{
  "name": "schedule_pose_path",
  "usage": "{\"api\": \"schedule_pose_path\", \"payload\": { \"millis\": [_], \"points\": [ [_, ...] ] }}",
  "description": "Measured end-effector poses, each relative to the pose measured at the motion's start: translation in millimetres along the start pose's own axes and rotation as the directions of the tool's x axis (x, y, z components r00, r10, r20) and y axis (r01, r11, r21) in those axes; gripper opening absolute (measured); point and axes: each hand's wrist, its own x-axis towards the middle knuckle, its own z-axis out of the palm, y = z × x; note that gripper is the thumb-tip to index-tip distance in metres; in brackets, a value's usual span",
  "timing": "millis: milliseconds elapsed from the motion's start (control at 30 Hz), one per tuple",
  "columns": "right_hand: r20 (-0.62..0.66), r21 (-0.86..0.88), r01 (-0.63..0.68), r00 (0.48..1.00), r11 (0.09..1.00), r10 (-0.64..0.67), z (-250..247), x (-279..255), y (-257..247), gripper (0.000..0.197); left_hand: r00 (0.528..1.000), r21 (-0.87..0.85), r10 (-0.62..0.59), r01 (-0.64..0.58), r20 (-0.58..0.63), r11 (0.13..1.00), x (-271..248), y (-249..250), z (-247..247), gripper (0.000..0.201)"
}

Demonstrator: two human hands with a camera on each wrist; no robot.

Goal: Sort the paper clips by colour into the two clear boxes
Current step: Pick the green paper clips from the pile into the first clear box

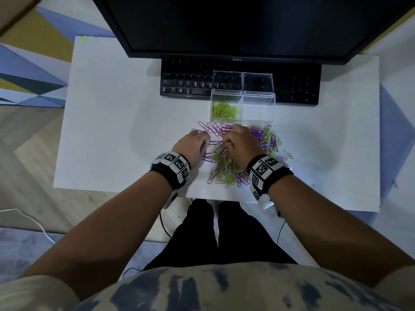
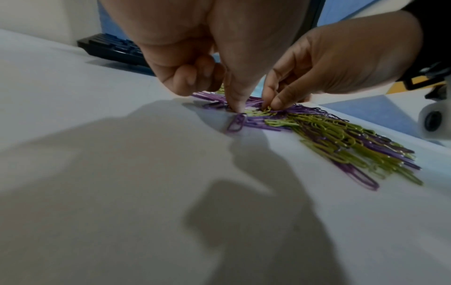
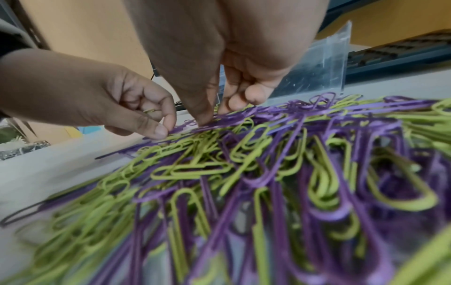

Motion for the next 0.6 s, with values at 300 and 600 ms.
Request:
{"api": "schedule_pose_path", "payload": {
  "millis": [300, 600],
  "points": [
    [-0.116, 0.172, -0.045, 0.991, 0.984, 0.065, -5, -3, 5, 0.012, 0.986, -0.067, -0.137, 0.130, -0.099, 0.989, -6, -10, -16, 0.018],
    [-0.215, 0.417, -0.110, 0.953, 0.902, 0.215, -19, -12, 7, 0.006, 0.998, 0.084, -0.041, 0.038, 0.037, 0.996, 2, 13, 5, 0.018]
  ]
}}
